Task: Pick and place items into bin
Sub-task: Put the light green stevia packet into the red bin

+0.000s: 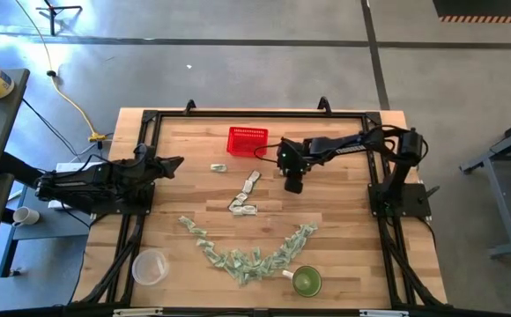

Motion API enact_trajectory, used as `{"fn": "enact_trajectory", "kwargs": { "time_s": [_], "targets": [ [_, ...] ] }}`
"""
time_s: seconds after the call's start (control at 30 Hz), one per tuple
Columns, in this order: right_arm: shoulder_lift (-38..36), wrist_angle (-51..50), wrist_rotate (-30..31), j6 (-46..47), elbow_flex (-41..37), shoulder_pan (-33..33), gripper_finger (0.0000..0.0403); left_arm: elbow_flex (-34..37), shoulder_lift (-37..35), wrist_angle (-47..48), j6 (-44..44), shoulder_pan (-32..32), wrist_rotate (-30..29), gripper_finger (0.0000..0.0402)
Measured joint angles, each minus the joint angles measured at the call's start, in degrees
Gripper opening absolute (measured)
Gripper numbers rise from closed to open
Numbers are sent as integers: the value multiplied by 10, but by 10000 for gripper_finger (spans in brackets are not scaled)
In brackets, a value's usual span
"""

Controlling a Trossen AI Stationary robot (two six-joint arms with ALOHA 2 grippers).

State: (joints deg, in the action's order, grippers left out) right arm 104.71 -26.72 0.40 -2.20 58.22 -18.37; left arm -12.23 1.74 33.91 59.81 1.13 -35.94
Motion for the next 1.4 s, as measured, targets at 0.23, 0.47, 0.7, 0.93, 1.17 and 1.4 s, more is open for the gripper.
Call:
{"fn": "enact_trajectory", "kwargs": {
  "time_s": [0.23, 0.47, 0.7, 0.93, 1.17, 1.4],
  "targets": [
    [-1, -19, -27, 42, 93, 1, 13, 0, 0, 0, 8, 0, 6, 166],
    [5, -9, 3, -25, 241, -6, 6, 0, 0, 0, 8, 0, 24, 166],
    [120, -71, -71, 49, 402, -59, 6, 0, 0, 0, 8, 0, 71, 166],
    [250, -240, -31, 8, 576, -51, 11, 0, 0, -23, 9, 0, 78, 166],
    [255, -247, 53, -6, 630, -33, 123, 0, 0, -39, 3, 0, 110, 166],
    [247, -253, 68, 9, 648, -20, 270, 0, 0, -39, 7, 0, 126, 186]
  ]
}}
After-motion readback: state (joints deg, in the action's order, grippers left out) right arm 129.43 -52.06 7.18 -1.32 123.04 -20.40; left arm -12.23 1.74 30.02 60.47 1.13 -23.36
